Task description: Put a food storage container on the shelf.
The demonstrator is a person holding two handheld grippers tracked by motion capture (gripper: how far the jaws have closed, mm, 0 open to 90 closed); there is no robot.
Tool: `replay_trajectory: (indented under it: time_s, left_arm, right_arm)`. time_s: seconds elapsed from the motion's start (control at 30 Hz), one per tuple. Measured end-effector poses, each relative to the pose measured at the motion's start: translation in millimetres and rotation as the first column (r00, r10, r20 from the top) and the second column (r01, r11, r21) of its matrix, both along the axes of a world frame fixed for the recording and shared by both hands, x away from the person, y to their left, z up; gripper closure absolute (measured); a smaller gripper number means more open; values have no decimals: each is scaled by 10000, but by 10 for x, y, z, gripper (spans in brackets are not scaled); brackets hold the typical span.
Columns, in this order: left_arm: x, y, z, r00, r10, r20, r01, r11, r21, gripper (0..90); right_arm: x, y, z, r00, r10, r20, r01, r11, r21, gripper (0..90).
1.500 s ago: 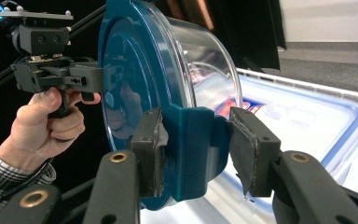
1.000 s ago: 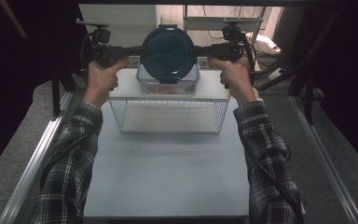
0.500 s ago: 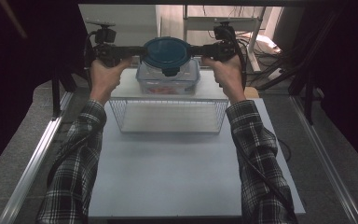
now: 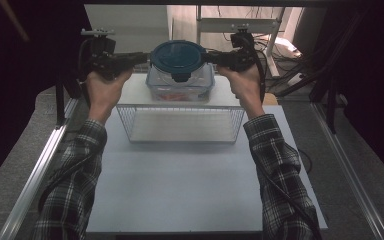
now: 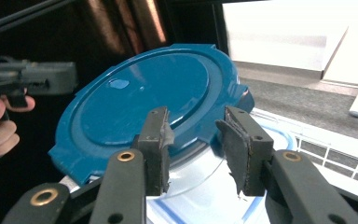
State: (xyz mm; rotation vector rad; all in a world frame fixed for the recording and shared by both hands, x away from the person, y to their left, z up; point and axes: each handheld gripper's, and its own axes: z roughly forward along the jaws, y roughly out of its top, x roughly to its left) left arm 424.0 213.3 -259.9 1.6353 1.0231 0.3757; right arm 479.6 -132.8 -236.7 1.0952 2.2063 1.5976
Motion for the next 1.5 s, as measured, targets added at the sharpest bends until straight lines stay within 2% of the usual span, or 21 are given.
replay_trajectory:
  time_s: [0.1, 0.17, 0.27, 0.4, 0.5, 0.6, 0.73, 0.83, 0.97, 1.1, 1.2, 1.27, 1.5]
  left_arm:
    - [-32, -10, -111, 9984, -495, -273, 491, 9987, -134, 825]
    - [-14, -69, -158, 9972, -641, -374, 642, 9979, -7, 840]
    - [34, -111, -160, 9984, -417, -372, 421, 9991, 91, 848]
    - [107, -120, -152, 9988, -164, -455, 168, 9998, 91, 850]
    - [131, -113, -159, 9986, -176, -501, 173, 9998, -72, 845]
    - [103, -122, -183, 9986, -287, -451, 286, 9996, -24, 783]
    - [11, -137, -254, 9988, -345, -359, 352, 9992, 192, 606]
    - [-58, -159, -342, 9978, -532, -385, 544, 9980, 332, 463]
    - [-157, -199, -457, 9963, -799, -311, 813, 9956, 468, 311]
    - [-260, -218, -553, 9926, -1180, -288, 1192, 9919, 439, 235]
    - [-337, -229, -630, 9897, -1401, -285, 1416, 9883, 570, 187]
    - [-391, -240, -686, 9885, -1479, -299, 1497, 9862, 704, 154]
    - [-607, -254, -960, 9796, -1922, -582, 1956, 9789, 592, 93]
  right_arm:
    - [-54, -50, -10, 10000, -21, 25, 20, 9999, 105, 630]
    - [-93, -63, -19, 10000, 37, 40, -37, 10000, -16, 659]
    - [-148, -63, -40, 9993, 333, 157, -327, 9989, -343, 723]
    - [-154, -50, -98, 9993, 341, 126, -333, 9975, -624, 742]
    - [-130, -59, -111, 9994, 326, 103, -321, 9984, -466, 745]
    - [-140, -62, -122, 9993, 326, 181, -315, 9981, -537, 730]
    - [-208, -102, -158, 9983, 510, 292, -494, 9974, -529, 664]
    - [-289, -112, -214, 9971, 708, 292, -694, 9965, -467, 569]
    - [-383, -90, -321, 9957, 864, 346, -838, 9941, -695, 417]
    - [-450, -75, -454, 9937, 1063, 354, -1030, 9909, -866, 291]
    - [-509, -87, -548, 9932, 1105, 367, -1066, 9898, -941, 211]
    - [-553, -101, -597, 9926, 1155, 376, -1120, 9901, -847, 171]
    - [-743, -125, -764, 9881, 1474, 443, -1423, 9845, -1022, 74]
